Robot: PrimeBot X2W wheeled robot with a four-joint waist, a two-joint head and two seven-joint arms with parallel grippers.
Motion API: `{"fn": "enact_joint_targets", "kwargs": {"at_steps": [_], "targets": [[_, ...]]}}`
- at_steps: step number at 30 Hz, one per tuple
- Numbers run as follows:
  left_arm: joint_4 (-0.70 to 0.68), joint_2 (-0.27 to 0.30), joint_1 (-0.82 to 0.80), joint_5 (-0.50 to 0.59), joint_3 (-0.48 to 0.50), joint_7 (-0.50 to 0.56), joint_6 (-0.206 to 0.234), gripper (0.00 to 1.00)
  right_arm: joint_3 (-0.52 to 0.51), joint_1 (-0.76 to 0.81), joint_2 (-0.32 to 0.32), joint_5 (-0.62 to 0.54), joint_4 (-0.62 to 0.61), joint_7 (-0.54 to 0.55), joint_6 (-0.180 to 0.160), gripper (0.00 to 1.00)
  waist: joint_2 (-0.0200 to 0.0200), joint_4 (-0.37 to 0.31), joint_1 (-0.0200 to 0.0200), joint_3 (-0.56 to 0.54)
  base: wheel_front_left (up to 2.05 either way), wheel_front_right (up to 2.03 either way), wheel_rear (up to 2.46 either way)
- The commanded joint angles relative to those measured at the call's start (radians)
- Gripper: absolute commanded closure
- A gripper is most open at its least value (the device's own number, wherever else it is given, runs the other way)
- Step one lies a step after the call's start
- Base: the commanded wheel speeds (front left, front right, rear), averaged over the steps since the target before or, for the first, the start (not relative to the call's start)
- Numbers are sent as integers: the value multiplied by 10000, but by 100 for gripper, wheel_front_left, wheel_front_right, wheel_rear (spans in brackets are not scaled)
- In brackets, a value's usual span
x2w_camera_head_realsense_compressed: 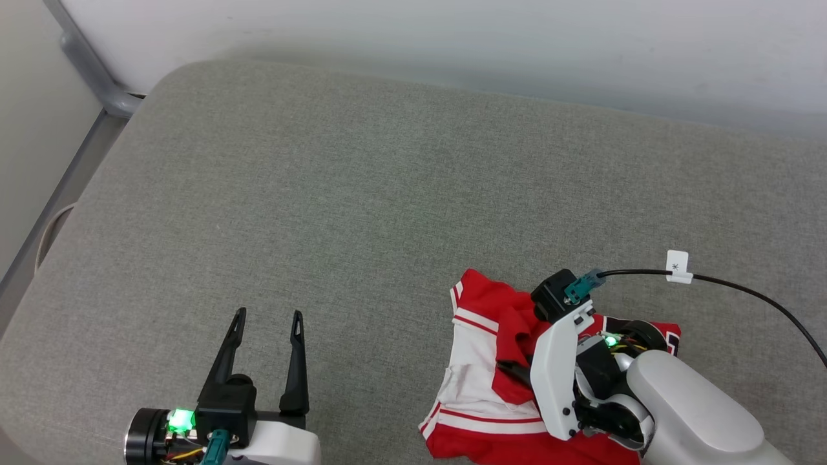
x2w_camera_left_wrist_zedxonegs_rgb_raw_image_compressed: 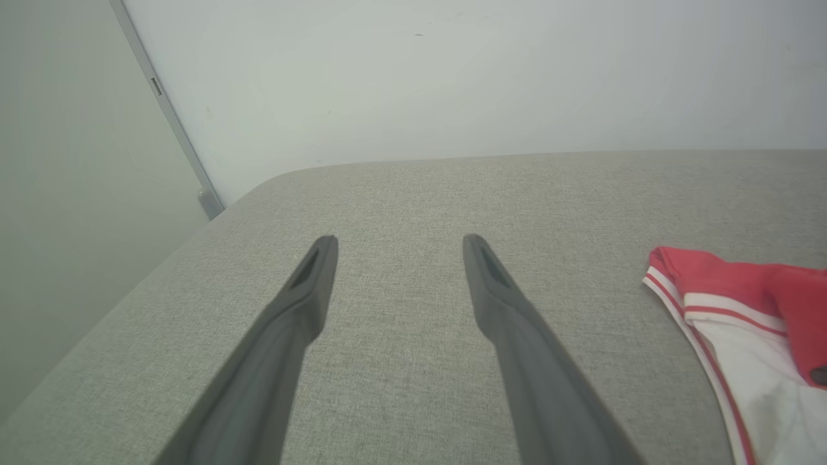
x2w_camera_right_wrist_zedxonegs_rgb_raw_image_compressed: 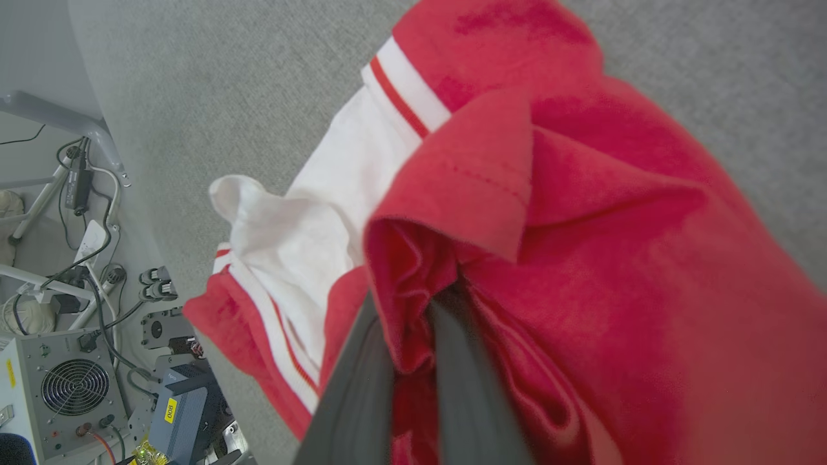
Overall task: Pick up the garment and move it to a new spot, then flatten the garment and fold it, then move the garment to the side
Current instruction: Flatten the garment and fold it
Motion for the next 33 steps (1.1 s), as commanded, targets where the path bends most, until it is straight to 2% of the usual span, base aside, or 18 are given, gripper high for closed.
{"fn": "enact_joint_targets", "kwargs": {"at_steps": [1, 3, 4, 5, 6, 14, 19, 23, 25, 26, 33], "targets": [[28, -5, -148, 43, 7, -22, -23, 0, 128, -132, 96, -47, 211, -101, -9, 100, 0, 8, -1, -3, 0, 0, 0], [61, -10, -141, 54, 23, -22, -32, 0, 261, -184, 175, 19, 470, -341, -9, 100, 0, -8, -1, -48, 0, 0, 0], [74, -2, -110, 57, 48, -22, -27, 0, 352, -215, 178, 27, 490, -475, -9, 78, 0, -40, -1, -96, 0, 0, 0], [78, 15, -55, 58, 79, -22, -17, 0, 451, -249, 118, 50, 444, -606, -9, 42, 0, -85, -1, -150, 0, 0, 0], [95, 25, 7, 56, 94, -22, -13, 0, 493, -258, 45, 133, 332, -764, -8, 0, 0, -124, -1, -213, 0, 0, 0], [96, 135, 394, 20, 200, -20, -105, 0, 185, 246, -1294, 97, -1431, -2352, -8, 0, 0, -665, -1, -782, 0, 0, 0], [35, 206, 578, 11, 324, -20, -146, 0, -1017, 764, -1976, -1362, -2233, -3732, -9, 0, 0, -1077, -1, -1062, 0, 0, 0], [40, 223, 685, 48, 366, -20, -135, 0, -2437, 1454, -1766, -2552, -2542, -4788, -9, 0, 0, -1359, -1, -1249, 0, 0, 0], [10, 242, 732, 56, 412, -20, -99, 0, -3218, 1906, -1430, -3123, -2666, -5291, -9, 0, 0, -1492, -1, -1338, 0, 0, 0], [10, 242, 732, 56, 412, -20, -99, 0, -3218, 1906, -1430, -3123, -2666, -5291, -9, 0, 0, -1492, -1, -1338, 0, 0, 0], [-178, 275, 965, -20, 485, -20, -161, 0, -5790, 3490, 94, -4958, -3549, -6777, -9, 0, 0, -1848, -1, -1539, 0, 0, 0]]}}
